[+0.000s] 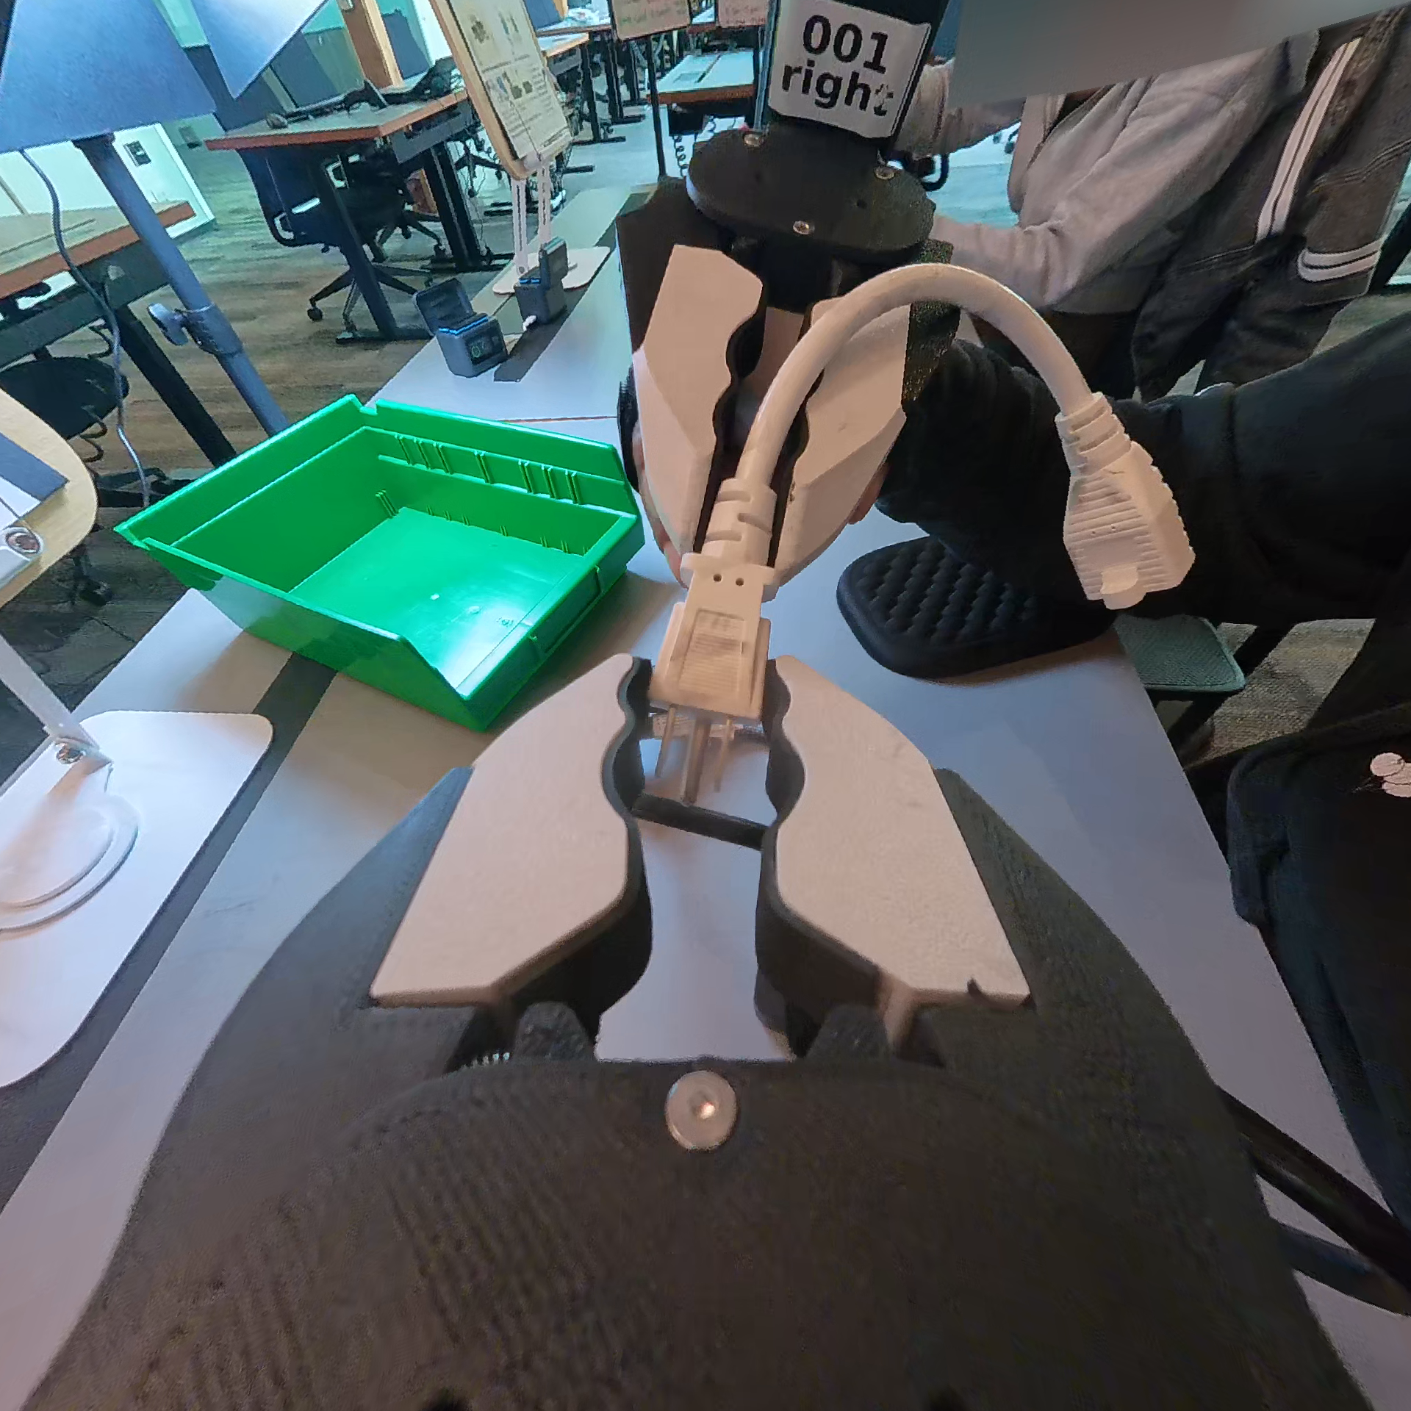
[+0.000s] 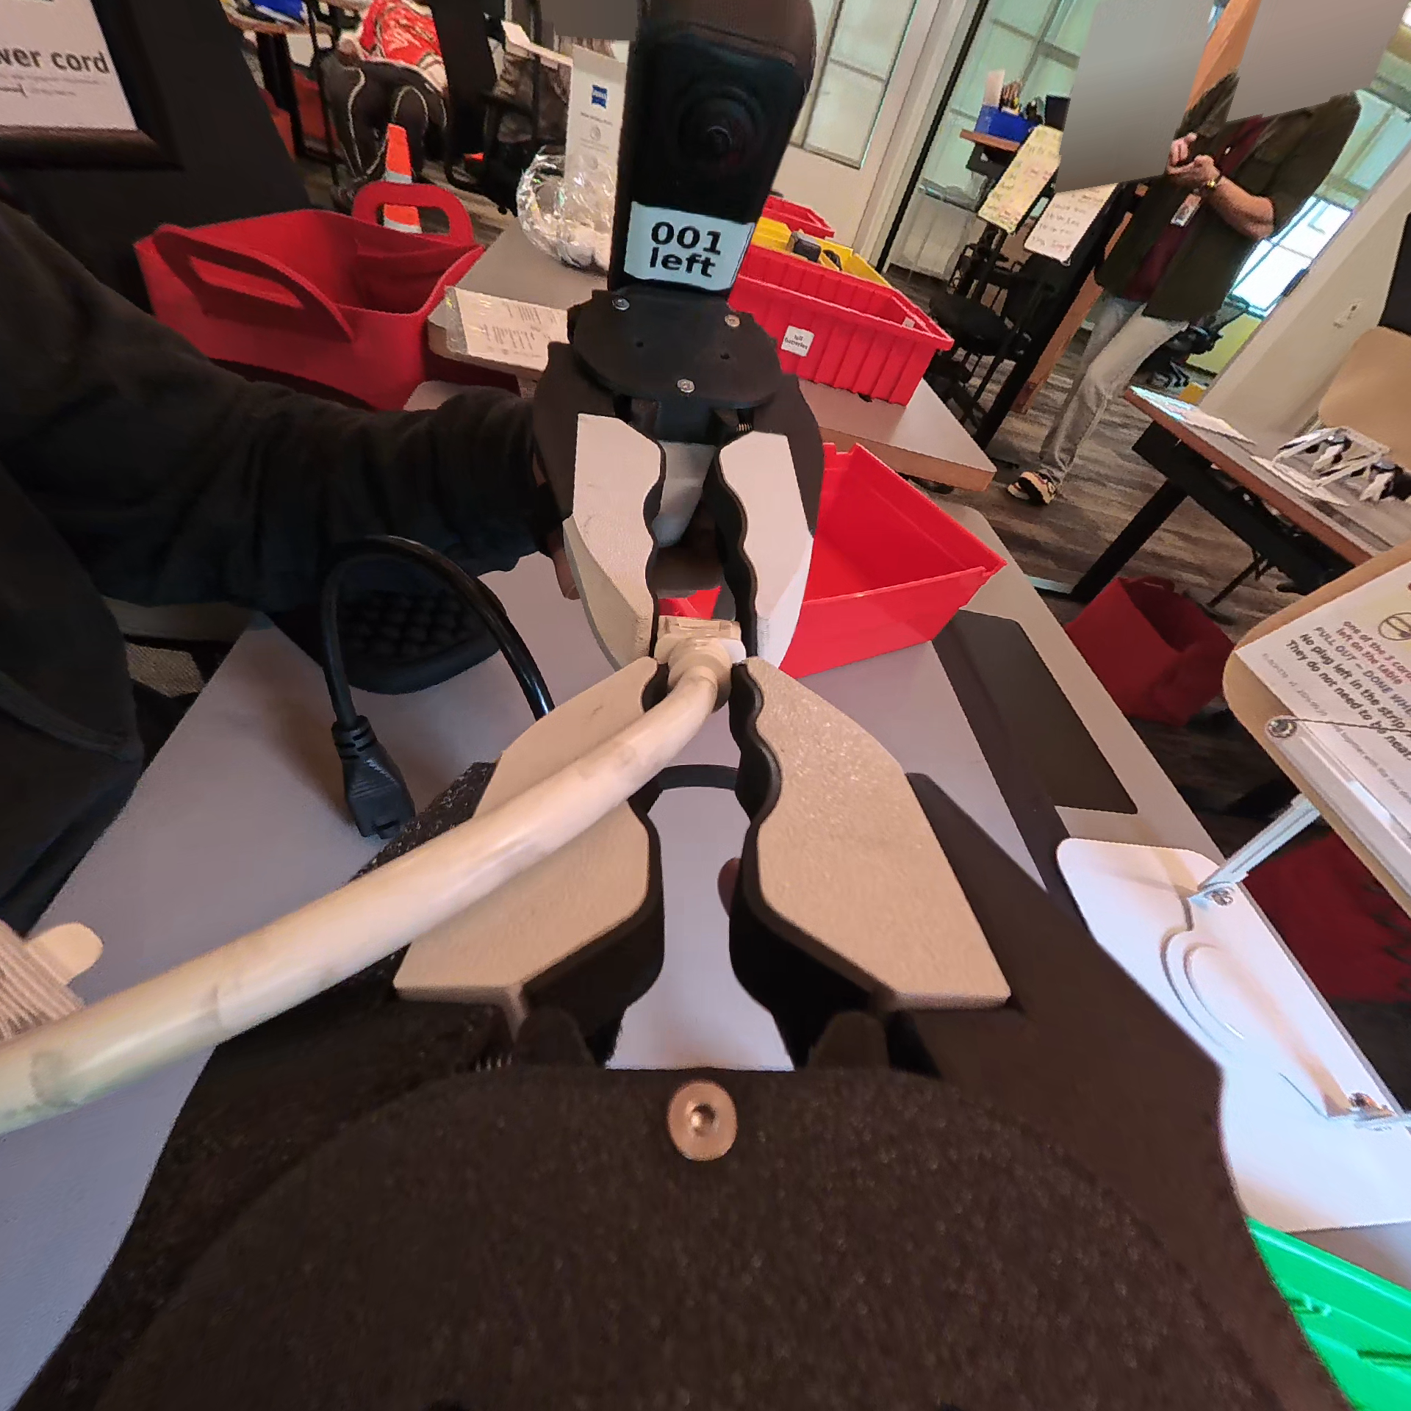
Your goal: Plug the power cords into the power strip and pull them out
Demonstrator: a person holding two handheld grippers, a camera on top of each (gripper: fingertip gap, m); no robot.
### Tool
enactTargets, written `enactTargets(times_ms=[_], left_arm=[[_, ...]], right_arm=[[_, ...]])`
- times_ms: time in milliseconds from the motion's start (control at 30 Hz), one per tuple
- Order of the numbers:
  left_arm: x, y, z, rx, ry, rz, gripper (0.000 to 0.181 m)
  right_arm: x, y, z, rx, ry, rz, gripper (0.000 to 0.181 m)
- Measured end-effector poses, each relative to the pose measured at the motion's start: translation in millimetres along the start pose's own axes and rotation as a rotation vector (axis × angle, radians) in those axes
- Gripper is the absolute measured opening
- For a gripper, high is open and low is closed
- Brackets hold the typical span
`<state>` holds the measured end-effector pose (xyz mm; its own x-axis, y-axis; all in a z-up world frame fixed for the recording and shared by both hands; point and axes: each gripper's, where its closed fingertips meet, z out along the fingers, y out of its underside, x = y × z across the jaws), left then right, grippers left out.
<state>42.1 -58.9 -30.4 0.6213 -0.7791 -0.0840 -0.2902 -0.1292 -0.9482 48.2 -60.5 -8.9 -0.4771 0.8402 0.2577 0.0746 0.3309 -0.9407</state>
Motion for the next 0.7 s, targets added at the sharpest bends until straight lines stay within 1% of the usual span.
enactTargets(times_ms=[67, 167, 233, 267, 333, 433, 500, 567, 633, 700], left_arm=[[-1, 0, 0, 0.009, -0.006, -0.001, 0.029], [-2, -12, -6, 0.076, -0.009, -0.026, 0.03], [-9, -11, -16, 0.05, -0.062, -0.018, 0.038], [-14, -5, -22, 0.011, -0.1, -0.015, 0.039], [-26, 20, -34, -0.083, -0.161, -0.021, 0.039], [-19, 78, -40, -0.239, -0.125, -0.088, 0.04], [1, 115, -32, -0.31, -0.048, -0.118, 0.04], [19, 142, -19, -0.356, 0.009, -0.129, 0.042], [31, 160, -4, -0.395, 0.048, -0.125, 0.046], [39, 171, 11, -0.419, 0.077, -0.119, 0.051]], right_arm=[[1, 0, 0, 0.002, 0.006, -0.011, 0.016], [2, -9, -2, 0.034, 0.027, -0.005, 0.016], [3, -10, -8, 0.002, 0.047, -0.01, 0.016], [3, -8, -14, -0.02, 0.057, -0.009, 0.016], [-1, 3, -26, -0.082, 0.046, 0.021, 0.016], [-11, 36, -41, -0.214, 0.02, 0.076, 0.016], [-24, 61, -44, -0.301, -0.027, 0.137, 0.016], [-36, 82, -42, -0.38, -0.062, 0.178, 0.016], [-45, 98, -36, -0.447, -0.096, 0.204, 0.016], [-52, 114, -28, -0.518, -0.126, 0.224, 0.016]])
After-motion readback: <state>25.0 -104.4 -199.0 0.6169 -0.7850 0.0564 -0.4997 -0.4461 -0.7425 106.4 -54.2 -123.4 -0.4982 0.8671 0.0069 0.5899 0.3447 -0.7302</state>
